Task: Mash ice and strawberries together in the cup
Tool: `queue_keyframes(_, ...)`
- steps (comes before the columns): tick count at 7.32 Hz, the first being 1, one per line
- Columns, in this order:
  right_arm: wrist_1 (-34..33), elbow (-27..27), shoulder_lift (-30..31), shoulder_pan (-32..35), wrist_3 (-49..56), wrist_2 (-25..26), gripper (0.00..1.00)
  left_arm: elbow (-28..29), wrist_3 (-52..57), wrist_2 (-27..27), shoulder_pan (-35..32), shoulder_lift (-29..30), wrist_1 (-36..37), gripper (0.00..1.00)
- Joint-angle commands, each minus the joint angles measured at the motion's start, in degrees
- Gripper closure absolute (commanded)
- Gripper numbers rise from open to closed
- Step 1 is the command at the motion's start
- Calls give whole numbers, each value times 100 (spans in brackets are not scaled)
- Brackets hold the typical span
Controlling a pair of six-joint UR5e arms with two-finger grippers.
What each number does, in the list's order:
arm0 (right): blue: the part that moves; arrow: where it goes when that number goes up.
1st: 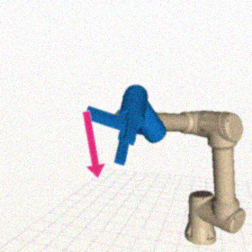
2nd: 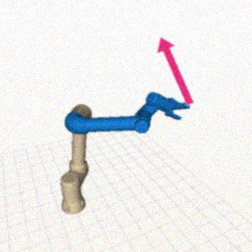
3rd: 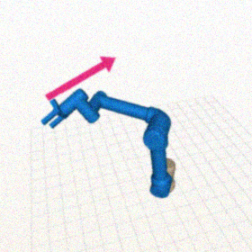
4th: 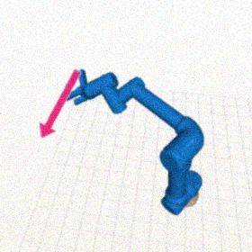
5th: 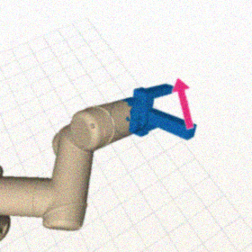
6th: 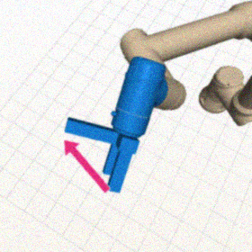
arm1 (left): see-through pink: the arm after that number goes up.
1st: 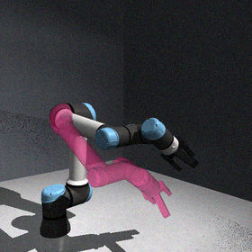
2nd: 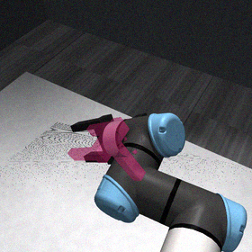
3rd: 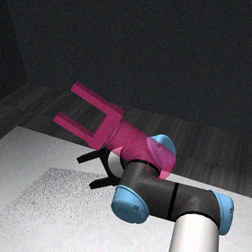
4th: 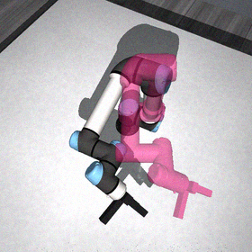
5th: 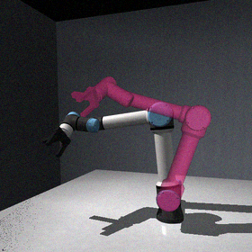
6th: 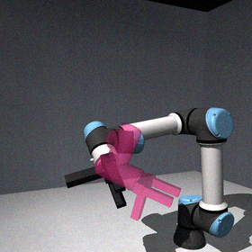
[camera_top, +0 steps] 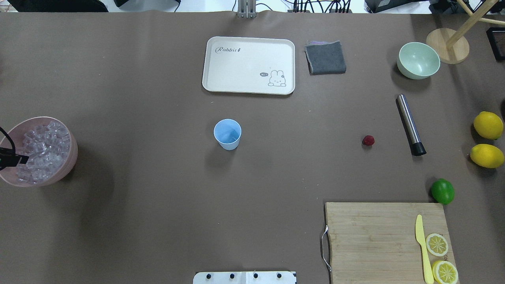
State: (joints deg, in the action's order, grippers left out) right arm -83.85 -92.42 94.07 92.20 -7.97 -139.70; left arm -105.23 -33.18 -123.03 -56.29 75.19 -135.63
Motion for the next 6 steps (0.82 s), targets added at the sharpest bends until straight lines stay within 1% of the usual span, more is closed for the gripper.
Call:
queue_keyframes(1,0,-13,-38,0,5,-4,0,-59,-505,-2,-101,153,28,13)
queue_keyframes(2,0,22,-64,0,6,-4,0,-112,-514,7,-153,171,28,13)
queue_keyframes(3,0,31,-73,0,-3,-4,0,-86,-522,51,-180,380,245,13)
queue_keyframes(5,0,40,-100,0,-3,-4,0,-42,-470,130,-338,942,1035,13)
queue_keyframes(6,0,49,-100,-9,-3,-4,0,-33,-435,417,-312,1206,1386,13)
